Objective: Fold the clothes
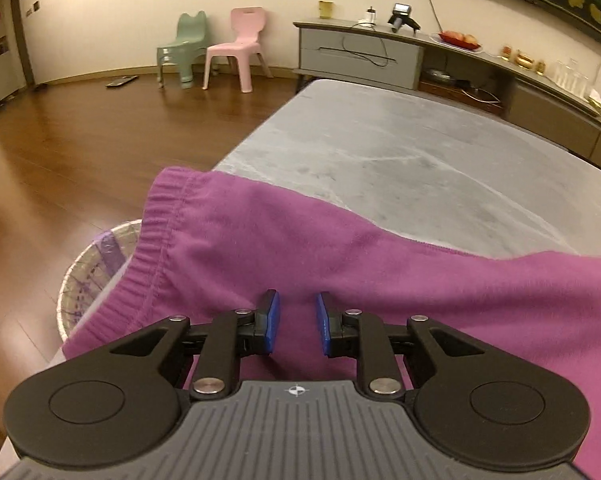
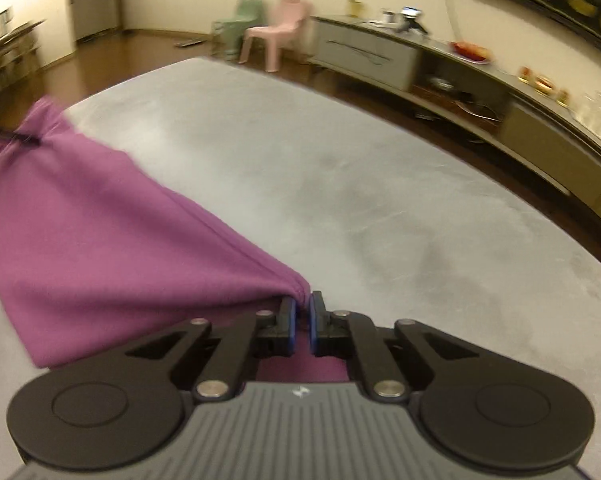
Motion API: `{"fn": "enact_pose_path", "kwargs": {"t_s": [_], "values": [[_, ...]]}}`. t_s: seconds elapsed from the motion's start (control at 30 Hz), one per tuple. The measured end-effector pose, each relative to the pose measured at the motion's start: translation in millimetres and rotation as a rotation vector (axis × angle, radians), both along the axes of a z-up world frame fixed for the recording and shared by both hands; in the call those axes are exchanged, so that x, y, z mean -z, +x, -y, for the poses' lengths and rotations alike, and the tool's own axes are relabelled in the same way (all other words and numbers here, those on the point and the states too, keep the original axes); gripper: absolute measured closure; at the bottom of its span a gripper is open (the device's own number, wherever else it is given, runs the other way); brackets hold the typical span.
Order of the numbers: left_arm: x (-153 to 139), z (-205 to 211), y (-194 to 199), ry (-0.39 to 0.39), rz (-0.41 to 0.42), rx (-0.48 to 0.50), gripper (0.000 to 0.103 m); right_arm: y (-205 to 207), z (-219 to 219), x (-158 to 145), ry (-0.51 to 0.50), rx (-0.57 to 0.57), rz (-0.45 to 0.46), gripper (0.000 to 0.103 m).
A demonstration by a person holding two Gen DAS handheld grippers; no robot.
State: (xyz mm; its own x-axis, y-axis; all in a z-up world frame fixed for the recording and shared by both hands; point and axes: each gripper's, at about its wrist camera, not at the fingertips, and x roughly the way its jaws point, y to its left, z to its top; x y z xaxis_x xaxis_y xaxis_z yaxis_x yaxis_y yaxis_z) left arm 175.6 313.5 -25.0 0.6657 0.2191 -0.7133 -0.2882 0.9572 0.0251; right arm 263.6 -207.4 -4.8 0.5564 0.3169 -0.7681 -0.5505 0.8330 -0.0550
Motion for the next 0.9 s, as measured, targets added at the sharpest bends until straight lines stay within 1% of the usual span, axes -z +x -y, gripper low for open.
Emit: {"fn": "enact_pose_path", "kwargs": {"t_s": [0.07, 0.1, 0.13, 0.17, 0.2, 0.23, 0.3, 0.37, 0.43, 0.47, 0.57, 0.63, 0.7, 0.73, 0.83, 0.87, 0.9], "values": [[0, 6, -1, 0.041, -0.007, 0.003, 0.08, 6, 0, 10, -0.017, 0.054, 0.006, 0.097], [-1, 9, -2, 0.06, -0.011, 0.005, 0.08, 7, 0, 14, -0.024, 0.09, 0.011, 0.093], [-2, 12, -2, 0.073, -0.014, 0.01, 0.081, 7, 5, 17, -0.014, 0.13, 0.008, 0.08], [-3, 14, -1, 0.072, -0.013, 0.016, 0.081, 3, 18, 17, 0.027, 0.172, -0.008, 0.072], [-6, 15, -1, 0.068, -0.007, 0.022, 0.081, -4, 36, 13, 0.087, 0.222, -0.024, 0.06], [-12, 17, -5, 0.056, 0.016, 0.028, 0.081, -15, 57, 8, 0.145, 0.28, -0.032, 0.055], [-27, 24, -16, 0.017, 0.08, 0.058, 0.081, -45, 107, -2, 0.228, 0.412, -0.044, 0.052], [-42, 40, -28, -0.044, 0.146, 0.125, 0.081, -78, 162, -4, 0.306, 0.589, -0.064, 0.052], [-46, 69, -30, -0.085, 0.158, 0.231, 0.081, -112, 212, -2, 0.386, 0.757, -0.084, 0.053], [-46, 85, -29, -0.093, 0.152, 0.285, 0.081, -128, 227, 0, 0.414, 0.808, -0.089, 0.053], [-33, 130, -23, -0.049, 0.089, 0.421, 0.081, -161, 247, 11, 0.425, 0.892, -0.093, 0.053], [-21, 143, -19, -0.016, 0.032, 0.451, 0.081, -165, 250, 19, 0.377, 0.906, -0.09, 0.053], [-11, 144, -14, 0.002, -0.018, 0.442, 0.081, -158, 247, 23, 0.303, 0.888, -0.081, 0.053], [-7, 142, -13, 0.008, -0.032, 0.435, 0.079, -153, 244, 26, 0.262, 0.872, -0.08, 0.053], [-8, 130, -16, 0.009, -0.031, 0.409, 0.079, -144, 240, 33, 0.158, 0.83, -0.078, 0.054], [-8, 126, -17, 0.01, -0.031, 0.399, 0.079, -140, 241, 34, 0.136, 0.818, -0.076, 0.058], [-9, 122, -18, 0.011, -0.032, 0.388, 0.079, -138, 239, 34, 0.121, 0.806, -0.069, 0.078]]}}
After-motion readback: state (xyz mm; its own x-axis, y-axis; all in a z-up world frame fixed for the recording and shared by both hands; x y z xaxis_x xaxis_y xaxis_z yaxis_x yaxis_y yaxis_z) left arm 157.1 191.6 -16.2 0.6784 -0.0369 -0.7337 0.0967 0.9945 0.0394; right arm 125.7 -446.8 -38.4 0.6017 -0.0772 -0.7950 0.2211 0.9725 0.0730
